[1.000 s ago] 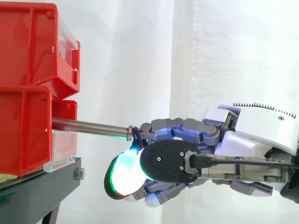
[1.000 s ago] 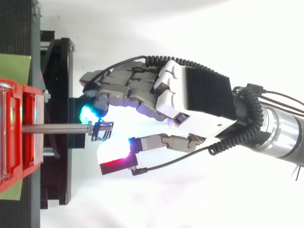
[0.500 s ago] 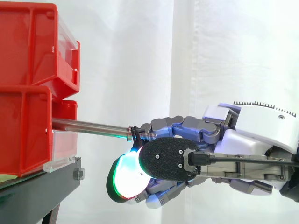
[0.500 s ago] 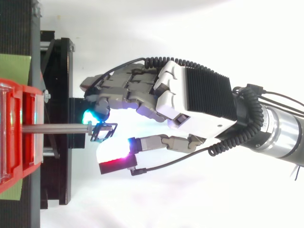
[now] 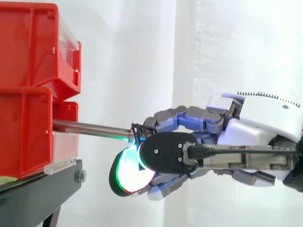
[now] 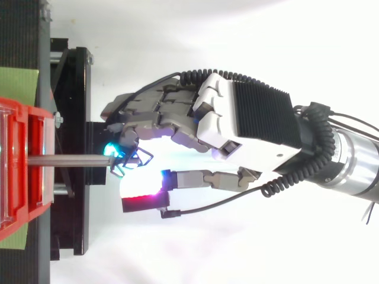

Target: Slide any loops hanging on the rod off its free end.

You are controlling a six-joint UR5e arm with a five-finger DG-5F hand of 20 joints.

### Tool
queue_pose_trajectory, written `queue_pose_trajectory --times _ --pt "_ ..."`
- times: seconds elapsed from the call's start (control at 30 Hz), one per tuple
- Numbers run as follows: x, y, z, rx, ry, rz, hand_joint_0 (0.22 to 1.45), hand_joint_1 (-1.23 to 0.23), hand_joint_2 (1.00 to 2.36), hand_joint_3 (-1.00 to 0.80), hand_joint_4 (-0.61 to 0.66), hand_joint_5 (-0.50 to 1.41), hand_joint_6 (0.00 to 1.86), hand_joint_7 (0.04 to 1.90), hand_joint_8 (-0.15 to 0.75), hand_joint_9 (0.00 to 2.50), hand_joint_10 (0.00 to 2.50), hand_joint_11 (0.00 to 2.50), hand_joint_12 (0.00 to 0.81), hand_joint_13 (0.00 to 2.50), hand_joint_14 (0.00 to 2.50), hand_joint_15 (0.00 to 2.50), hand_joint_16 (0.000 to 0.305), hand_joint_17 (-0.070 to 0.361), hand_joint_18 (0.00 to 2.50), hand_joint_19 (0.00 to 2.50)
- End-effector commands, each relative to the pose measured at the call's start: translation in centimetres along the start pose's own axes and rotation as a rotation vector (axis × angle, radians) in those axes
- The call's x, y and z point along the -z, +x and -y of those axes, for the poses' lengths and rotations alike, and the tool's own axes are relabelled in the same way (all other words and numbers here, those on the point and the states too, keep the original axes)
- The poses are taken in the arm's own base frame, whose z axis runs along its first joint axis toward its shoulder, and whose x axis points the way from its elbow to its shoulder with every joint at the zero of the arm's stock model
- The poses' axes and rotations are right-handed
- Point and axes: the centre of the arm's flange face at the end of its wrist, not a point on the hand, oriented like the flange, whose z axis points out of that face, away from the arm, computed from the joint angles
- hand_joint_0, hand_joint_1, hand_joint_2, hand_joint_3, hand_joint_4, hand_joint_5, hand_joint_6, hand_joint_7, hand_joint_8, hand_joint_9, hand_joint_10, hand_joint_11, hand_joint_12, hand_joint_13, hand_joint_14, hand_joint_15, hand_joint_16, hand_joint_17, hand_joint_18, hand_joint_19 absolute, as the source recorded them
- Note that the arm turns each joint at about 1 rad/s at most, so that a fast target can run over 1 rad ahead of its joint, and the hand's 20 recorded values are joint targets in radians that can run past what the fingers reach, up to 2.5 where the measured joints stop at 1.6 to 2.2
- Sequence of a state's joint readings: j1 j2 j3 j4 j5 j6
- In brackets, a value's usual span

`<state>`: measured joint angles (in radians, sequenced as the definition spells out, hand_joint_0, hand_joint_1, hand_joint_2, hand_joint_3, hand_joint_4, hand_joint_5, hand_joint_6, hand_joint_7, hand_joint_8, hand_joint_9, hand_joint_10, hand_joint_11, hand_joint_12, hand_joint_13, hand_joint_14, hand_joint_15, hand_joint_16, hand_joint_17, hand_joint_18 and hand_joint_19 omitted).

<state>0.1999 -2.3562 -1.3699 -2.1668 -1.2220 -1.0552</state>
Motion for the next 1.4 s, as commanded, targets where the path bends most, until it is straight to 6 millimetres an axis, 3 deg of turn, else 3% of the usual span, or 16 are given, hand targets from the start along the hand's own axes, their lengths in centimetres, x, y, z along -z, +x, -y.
queue_pose_trajectory --times 0.0,0.5,1.13,1.3,1.37 --pt "-0.1 -1.0 -0.4 0.007 0.007 -0.025 0.63 -0.66 1.02 -0.13 0.26 -0.21 0.89 0.93 0.352 0.71 0.01 0.28 0.378 0.72 0.00 0.10 0.058 0.130 0.77 0.33" --pt "1.0 -2.8 -0.4 0.017 0.098 -0.158 0.63 -0.67 1.02 -0.13 0.27 -0.21 0.89 0.96 0.360 0.71 0.01 0.25 0.384 0.71 0.00 0.10 0.058 0.131 0.77 0.32" --pt "1.9 -8.1 -1.9 -0.021 0.203 -0.265 0.63 -0.67 1.02 -0.14 0.29 -0.20 0.89 0.96 0.368 0.72 0.01 0.25 0.393 0.72 0.00 0.10 0.060 0.134 0.78 0.33" --pt "2.5 -9.0 -1.8 -0.051 0.251 -0.295 0.60 -0.58 1.02 -0.22 0.28 -0.20 0.88 1.02 0.361 0.73 0.01 0.25 0.380 0.71 0.00 0.11 0.058 0.130 0.76 0.35" --pt "2.7 -9.2 -1.8 -0.063 0.268 -0.306 0.61 -0.47 1.01 -0.29 0.28 -0.18 0.87 1.07 0.359 0.73 0.01 0.25 0.378 0.71 0.00 0.11 0.057 0.129 0.75 0.37"
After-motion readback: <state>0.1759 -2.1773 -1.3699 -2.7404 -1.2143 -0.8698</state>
